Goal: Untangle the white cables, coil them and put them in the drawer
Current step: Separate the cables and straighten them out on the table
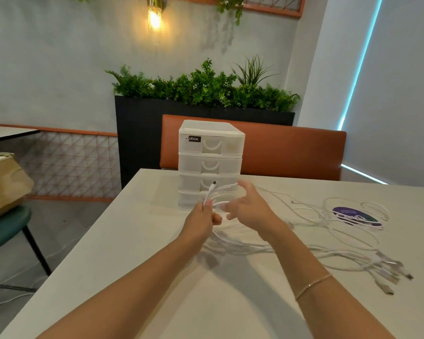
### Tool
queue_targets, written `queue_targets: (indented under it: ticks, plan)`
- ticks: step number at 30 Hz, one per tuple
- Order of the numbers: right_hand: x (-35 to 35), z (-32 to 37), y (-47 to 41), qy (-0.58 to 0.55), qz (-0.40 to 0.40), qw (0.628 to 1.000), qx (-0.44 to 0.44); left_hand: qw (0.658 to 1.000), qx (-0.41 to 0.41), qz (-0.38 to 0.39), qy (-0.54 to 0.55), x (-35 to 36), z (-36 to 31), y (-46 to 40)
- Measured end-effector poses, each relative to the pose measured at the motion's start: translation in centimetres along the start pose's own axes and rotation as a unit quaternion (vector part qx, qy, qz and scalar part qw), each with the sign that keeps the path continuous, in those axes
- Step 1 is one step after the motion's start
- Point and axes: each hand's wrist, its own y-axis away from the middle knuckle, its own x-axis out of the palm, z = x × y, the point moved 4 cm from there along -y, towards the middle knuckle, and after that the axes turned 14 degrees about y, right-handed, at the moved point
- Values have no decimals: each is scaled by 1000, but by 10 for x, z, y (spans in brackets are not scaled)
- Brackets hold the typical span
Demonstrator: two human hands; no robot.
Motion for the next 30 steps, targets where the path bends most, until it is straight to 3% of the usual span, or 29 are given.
queue_targets:
  ticks: [2, 4, 10, 16, 20, 22, 26, 30]
  plan:
    - [15, 1, -7, -111, -22, 993, 37, 997, 27, 27, -64, -4, -4, 1]
    - [22, 1, -13, -112, -61, 990, 54, 991, 39, 53, -118, -6, -5, 1]
    - [36, 4, -21, -144, -41, 987, 57, 969, 5, 143, -202, -12, -13, -4]
    - [43, 7, -21, -110, -66, 991, 38, 964, -91, 194, -157, 0, -32, -18]
    - [35, -1, -22, -194, -66, 977, 54, 970, -98, 194, -112, 14, -27, -10]
    - [31, -8, -26, -302, -61, 947, 96, 973, -97, 188, -96, 16, -25, -9]
    - [3, -33, -35, -519, -87, 835, 157, 975, -113, 164, -99, 4, -19, -9]
    - [-47, -92, -49, -566, -154, 782, 211, 980, -116, 123, -108, -12, -11, -12]
